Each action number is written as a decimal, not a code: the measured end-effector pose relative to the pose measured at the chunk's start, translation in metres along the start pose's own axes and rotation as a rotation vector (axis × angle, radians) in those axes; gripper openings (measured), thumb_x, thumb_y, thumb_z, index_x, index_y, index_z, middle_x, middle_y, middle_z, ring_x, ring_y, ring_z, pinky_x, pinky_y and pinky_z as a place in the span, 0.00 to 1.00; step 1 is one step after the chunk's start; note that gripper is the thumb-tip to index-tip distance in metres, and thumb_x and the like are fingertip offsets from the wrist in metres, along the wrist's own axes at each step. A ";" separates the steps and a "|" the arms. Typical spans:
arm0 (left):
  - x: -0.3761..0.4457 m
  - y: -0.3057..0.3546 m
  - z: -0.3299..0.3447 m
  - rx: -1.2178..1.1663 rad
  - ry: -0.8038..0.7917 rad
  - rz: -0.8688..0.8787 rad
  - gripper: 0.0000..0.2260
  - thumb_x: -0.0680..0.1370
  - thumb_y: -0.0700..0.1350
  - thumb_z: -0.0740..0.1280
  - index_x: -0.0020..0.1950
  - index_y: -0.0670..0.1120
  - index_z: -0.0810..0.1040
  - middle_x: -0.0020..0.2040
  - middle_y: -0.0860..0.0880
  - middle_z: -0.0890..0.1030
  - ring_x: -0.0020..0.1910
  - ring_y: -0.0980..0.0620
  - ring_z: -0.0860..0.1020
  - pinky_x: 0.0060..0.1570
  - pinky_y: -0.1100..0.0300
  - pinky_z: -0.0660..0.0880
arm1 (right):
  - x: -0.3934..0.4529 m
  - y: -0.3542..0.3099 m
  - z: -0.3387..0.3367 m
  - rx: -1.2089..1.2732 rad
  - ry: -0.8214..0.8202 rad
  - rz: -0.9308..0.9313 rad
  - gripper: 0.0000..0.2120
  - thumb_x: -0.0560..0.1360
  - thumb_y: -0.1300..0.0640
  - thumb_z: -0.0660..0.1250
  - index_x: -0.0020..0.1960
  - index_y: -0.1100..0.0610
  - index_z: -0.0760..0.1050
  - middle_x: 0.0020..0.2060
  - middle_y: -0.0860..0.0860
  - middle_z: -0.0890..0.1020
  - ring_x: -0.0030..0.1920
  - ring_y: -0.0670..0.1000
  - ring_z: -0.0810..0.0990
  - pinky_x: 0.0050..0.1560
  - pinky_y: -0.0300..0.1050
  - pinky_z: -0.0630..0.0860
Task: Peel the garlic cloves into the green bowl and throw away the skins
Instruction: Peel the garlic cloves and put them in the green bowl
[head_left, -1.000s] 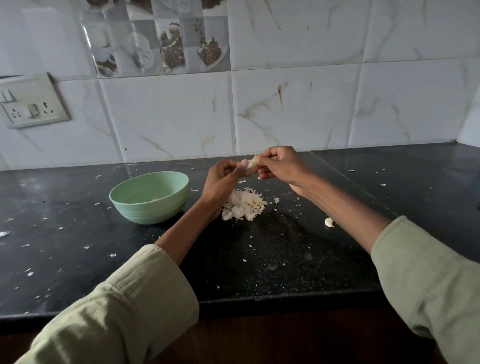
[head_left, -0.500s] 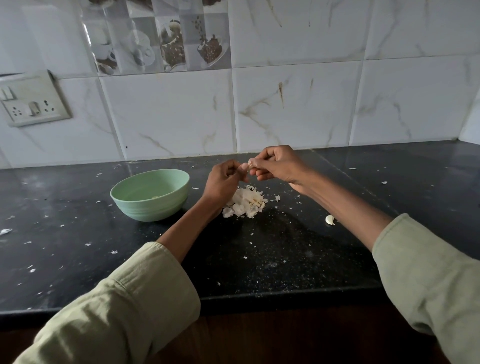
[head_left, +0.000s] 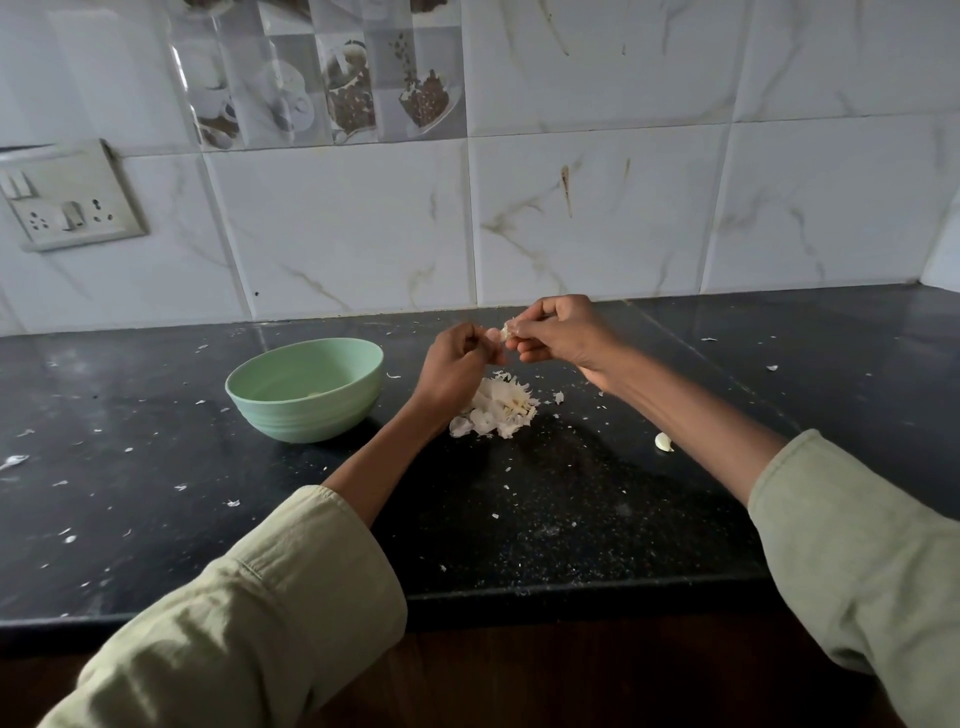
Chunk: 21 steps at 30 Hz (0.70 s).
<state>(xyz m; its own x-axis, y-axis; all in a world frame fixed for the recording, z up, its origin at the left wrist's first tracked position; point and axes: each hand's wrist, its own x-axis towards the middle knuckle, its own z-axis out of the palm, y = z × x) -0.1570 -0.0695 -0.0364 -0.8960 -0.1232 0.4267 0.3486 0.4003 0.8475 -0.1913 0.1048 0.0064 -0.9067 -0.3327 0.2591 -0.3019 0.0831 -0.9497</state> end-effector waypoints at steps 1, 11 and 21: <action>0.000 0.001 0.000 0.031 0.007 0.006 0.09 0.86 0.45 0.64 0.54 0.42 0.80 0.46 0.50 0.87 0.46 0.55 0.84 0.48 0.58 0.76 | 0.000 0.000 0.000 -0.039 0.025 -0.017 0.07 0.76 0.64 0.76 0.51 0.66 0.80 0.41 0.61 0.87 0.37 0.49 0.85 0.40 0.41 0.84; -0.007 0.013 -0.002 0.140 0.133 0.169 0.07 0.73 0.42 0.81 0.48 0.44 0.86 0.40 0.54 0.86 0.39 0.61 0.82 0.42 0.68 0.78 | -0.004 0.000 0.002 -0.198 0.026 -0.114 0.12 0.75 0.62 0.77 0.50 0.70 0.78 0.39 0.60 0.87 0.34 0.48 0.85 0.36 0.39 0.82; -0.001 0.008 -0.004 0.088 0.140 0.006 0.02 0.79 0.41 0.74 0.46 0.45 0.85 0.42 0.47 0.87 0.45 0.47 0.86 0.47 0.53 0.83 | 0.001 -0.005 -0.009 -0.133 -0.115 -0.072 0.06 0.76 0.64 0.75 0.49 0.66 0.81 0.43 0.62 0.87 0.41 0.55 0.86 0.44 0.45 0.85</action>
<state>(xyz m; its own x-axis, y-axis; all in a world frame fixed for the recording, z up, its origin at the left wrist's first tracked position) -0.1526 -0.0696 -0.0292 -0.8449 -0.2431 0.4766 0.3228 0.4788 0.8164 -0.1931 0.1123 0.0126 -0.8442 -0.4466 0.2964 -0.4078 0.1761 -0.8959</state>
